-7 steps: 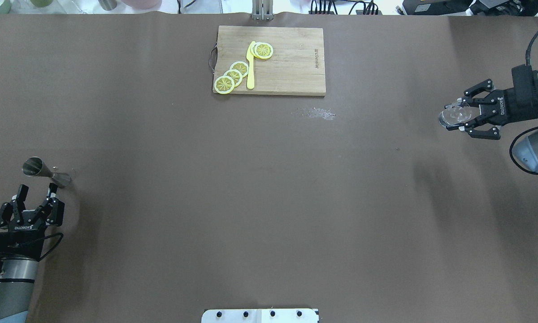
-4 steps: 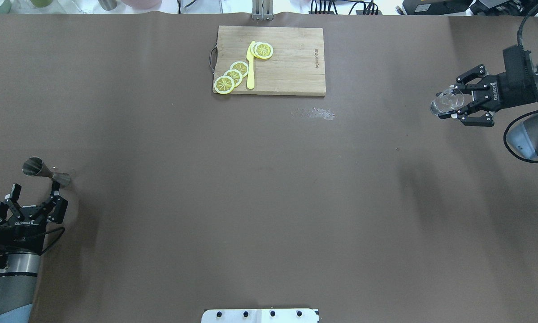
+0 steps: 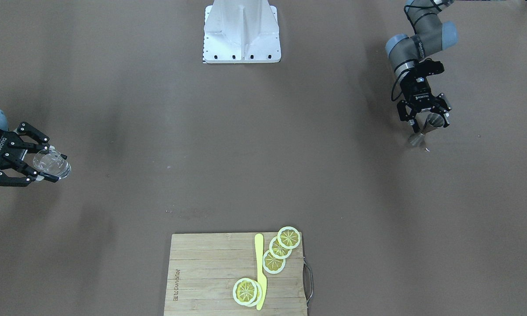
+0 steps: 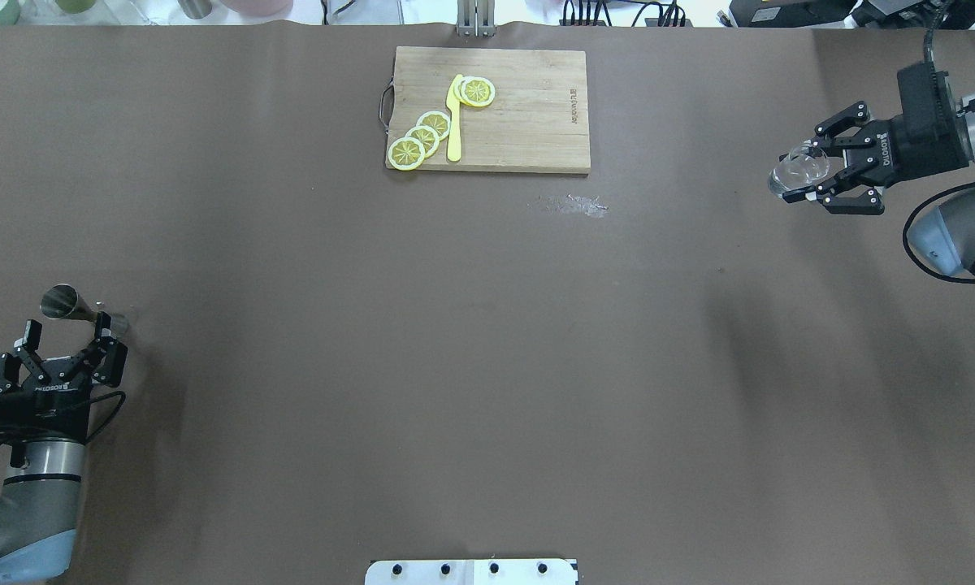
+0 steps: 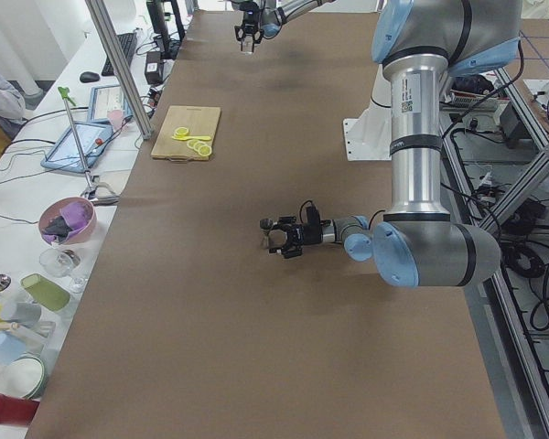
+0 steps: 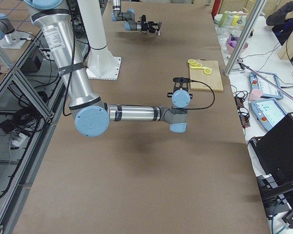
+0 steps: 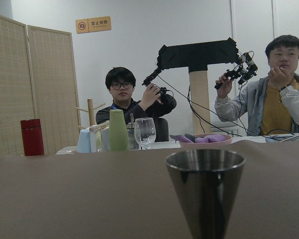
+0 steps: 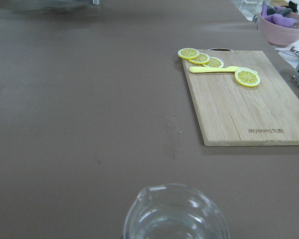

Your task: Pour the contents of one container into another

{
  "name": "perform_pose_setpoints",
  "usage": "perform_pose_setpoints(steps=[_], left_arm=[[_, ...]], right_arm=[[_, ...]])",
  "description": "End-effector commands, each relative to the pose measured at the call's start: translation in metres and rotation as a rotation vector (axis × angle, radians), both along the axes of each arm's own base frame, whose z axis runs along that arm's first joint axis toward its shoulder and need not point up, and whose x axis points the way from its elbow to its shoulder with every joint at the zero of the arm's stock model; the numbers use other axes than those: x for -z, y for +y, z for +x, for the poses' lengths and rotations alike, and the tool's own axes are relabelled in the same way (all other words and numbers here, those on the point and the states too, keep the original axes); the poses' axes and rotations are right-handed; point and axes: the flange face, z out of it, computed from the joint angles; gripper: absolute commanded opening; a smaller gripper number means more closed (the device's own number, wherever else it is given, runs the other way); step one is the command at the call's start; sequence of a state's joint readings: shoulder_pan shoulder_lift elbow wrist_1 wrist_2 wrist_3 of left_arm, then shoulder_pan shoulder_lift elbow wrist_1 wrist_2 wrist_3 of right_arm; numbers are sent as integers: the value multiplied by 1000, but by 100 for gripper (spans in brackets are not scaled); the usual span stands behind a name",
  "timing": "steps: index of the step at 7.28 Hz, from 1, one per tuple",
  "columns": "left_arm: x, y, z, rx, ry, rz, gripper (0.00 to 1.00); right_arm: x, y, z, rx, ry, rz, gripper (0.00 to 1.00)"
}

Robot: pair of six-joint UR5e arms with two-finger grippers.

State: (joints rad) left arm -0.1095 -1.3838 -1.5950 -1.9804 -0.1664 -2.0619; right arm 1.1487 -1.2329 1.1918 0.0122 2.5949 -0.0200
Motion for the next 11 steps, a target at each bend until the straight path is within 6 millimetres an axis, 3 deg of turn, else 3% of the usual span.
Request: perform_pose_setpoints(steps=[1,3,6,8,9,11], left_arm=[[1,-3,5,-2,15,-38,93],[4,-5,9,-2,30,-49,80],[16,-10,17,6,61,-48,41],[19,-13,15,13,61,-43,19],[21,-14,14,16,60,-38,3],[40,-15,12,15,60,-31,0]], right_arm=[[24,-2,-1,8,6,-14,0],[35,-6,-3,8,7,-16,0],[57,-4,-8,17,14,-33,0],[62,-1,-8,20,10,-23,0],[64,-1,-9,22,9,-20,0],[69,0,-9,23,6,-14,0]])
